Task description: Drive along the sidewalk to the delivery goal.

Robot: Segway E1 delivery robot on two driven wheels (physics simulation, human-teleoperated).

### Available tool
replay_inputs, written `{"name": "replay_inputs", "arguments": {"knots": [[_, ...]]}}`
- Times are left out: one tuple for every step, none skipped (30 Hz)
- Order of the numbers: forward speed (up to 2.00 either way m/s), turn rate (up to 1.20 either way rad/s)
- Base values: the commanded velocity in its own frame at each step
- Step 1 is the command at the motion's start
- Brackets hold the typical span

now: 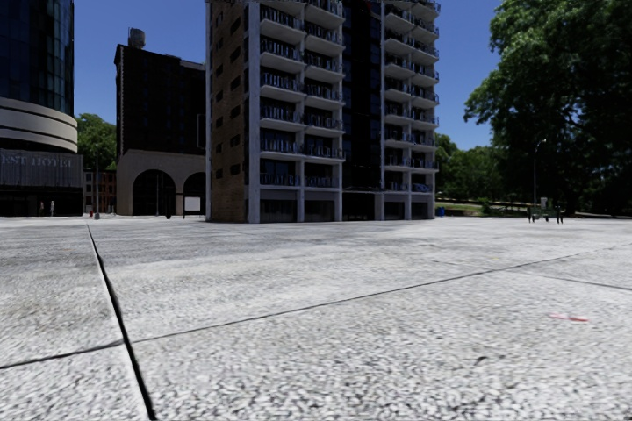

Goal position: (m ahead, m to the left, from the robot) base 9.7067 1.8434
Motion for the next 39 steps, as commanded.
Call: {"name": "replay_inputs", "arguments": {"knots": [[1.89, 0.47], [1.89, 0.47], [1.89, 0.47], [1.89, 0.47], [1.9, 0.47], [1.9, 0.47], [1.9, 0.47], [1.9, 0.47], [1.9, 0.47], [1.9, 0.44], [1.91, 0.0], [2.0, 0.0], [2.0, 0.0], [2.0, 0.0], [2.0, 0.0], [2.0, 0.0], [2.0, 0.0], [2.0, 0.0], [2.0, 0.0], [2.0, 0.0], [2.0, 0.0], [2.0, 0.0], [2.0, 0.0], [2.0, 0.0], [2.0, 0.0], [2.0, 0.0], [2.0, 0.0], [2.0, 0.0], [2.0, -0.16], [2.0, -0.26], [2.0, -0.26], [2.0, -0.29], [2.0, -0.31], [2.0, -0.31], [2.0, -0.31], [2.0, -0.31], [2.0, -0.31], [2.0, -0.31], [2.0, -0.31]]}}
